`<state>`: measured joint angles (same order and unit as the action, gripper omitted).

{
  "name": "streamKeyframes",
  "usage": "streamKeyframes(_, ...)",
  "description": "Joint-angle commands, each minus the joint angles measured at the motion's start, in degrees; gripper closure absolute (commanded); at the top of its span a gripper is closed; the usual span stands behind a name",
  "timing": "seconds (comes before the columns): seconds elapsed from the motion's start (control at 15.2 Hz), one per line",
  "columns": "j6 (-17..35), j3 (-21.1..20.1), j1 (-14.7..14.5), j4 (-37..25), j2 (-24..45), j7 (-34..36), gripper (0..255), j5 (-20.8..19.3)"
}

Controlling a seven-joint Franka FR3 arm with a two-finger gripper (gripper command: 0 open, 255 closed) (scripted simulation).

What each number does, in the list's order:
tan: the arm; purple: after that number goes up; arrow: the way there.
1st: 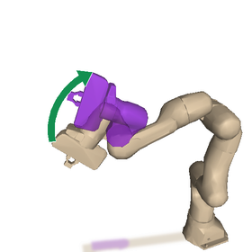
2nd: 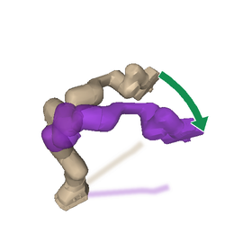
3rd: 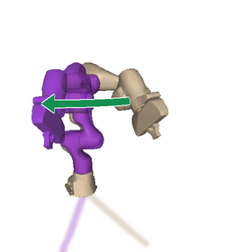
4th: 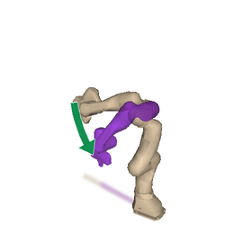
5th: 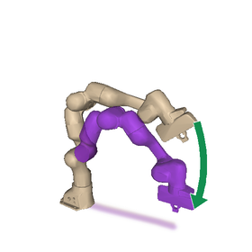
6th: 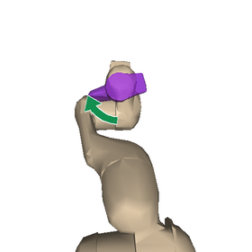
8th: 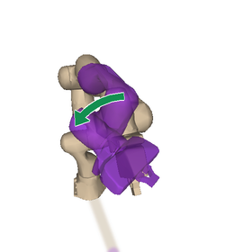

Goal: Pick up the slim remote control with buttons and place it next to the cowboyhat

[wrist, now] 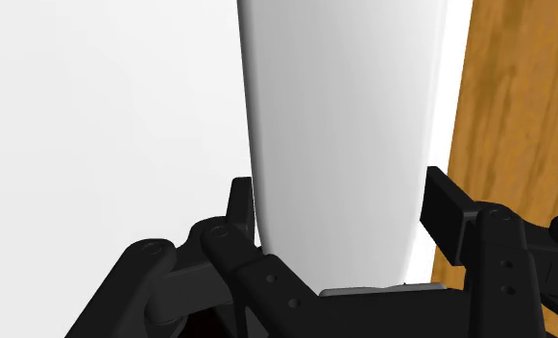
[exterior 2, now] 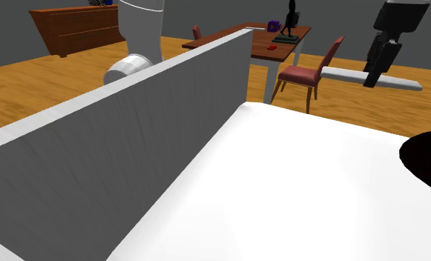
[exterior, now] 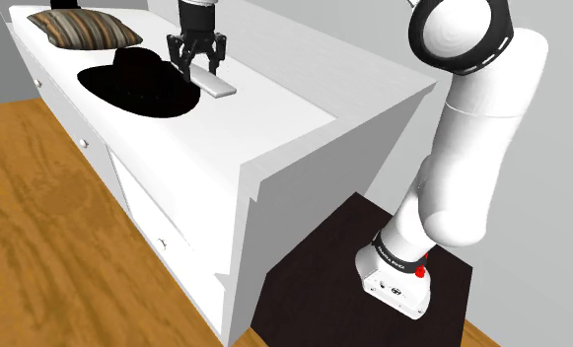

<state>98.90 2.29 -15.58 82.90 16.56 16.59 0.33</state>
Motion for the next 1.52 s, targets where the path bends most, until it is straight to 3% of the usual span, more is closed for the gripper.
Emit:
streamKeyframes(0.0,-1.25,-0.78,-1.41,-3.97,2.74,2.26,255,-0.12)
streamKeyframes(0.46,-8.84,-2.68,-6.32,-25.28,16.48,8.95,255,-0.76)
streamKeyframes(0.59,-13.16,-3.0,-7.84,-36.07,22.96,10.65,255,-0.98)
streamKeyframes(0.73,-21.02,-3.08,-9.05,-54.27,33.3,11.71,255,-1.14)
streamKeyframes(0.79,-17.36,-3.08,-8.99,-47.04,29.73,11.74,255,-1.1)
streamKeyframes(0.92,-13.65,-3.1,-8.93,-40.58,26.97,11.77,255,-1.08)
streamKeyframes(1.45,-4.56,-3.13,-8.81,-27.51,23.01,11.84,255,-1.06)
